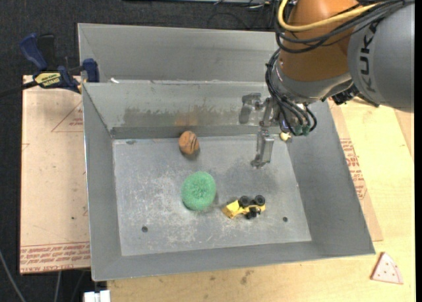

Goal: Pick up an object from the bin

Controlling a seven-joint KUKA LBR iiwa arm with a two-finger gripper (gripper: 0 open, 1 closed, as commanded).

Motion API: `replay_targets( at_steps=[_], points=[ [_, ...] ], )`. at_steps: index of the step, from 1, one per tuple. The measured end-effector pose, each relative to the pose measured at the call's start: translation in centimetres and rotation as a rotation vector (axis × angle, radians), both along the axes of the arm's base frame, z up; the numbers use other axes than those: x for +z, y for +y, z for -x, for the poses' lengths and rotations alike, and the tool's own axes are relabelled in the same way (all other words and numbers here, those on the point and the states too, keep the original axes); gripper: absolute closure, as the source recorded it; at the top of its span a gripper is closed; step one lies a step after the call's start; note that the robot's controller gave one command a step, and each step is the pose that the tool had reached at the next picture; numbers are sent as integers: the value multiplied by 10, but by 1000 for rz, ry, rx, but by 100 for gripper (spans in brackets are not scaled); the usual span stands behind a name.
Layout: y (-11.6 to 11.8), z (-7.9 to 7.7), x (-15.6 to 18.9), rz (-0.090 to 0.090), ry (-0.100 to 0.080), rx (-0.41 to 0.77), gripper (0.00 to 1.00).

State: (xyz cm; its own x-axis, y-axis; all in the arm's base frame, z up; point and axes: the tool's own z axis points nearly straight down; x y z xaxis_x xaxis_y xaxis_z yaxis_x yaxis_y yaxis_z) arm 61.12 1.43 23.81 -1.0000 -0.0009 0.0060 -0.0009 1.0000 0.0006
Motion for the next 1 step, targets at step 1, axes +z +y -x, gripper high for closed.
replay_targets(
  at_steps=[1],
  points=[
    [0,-1,5,0,-8,0,0]
  ],
)
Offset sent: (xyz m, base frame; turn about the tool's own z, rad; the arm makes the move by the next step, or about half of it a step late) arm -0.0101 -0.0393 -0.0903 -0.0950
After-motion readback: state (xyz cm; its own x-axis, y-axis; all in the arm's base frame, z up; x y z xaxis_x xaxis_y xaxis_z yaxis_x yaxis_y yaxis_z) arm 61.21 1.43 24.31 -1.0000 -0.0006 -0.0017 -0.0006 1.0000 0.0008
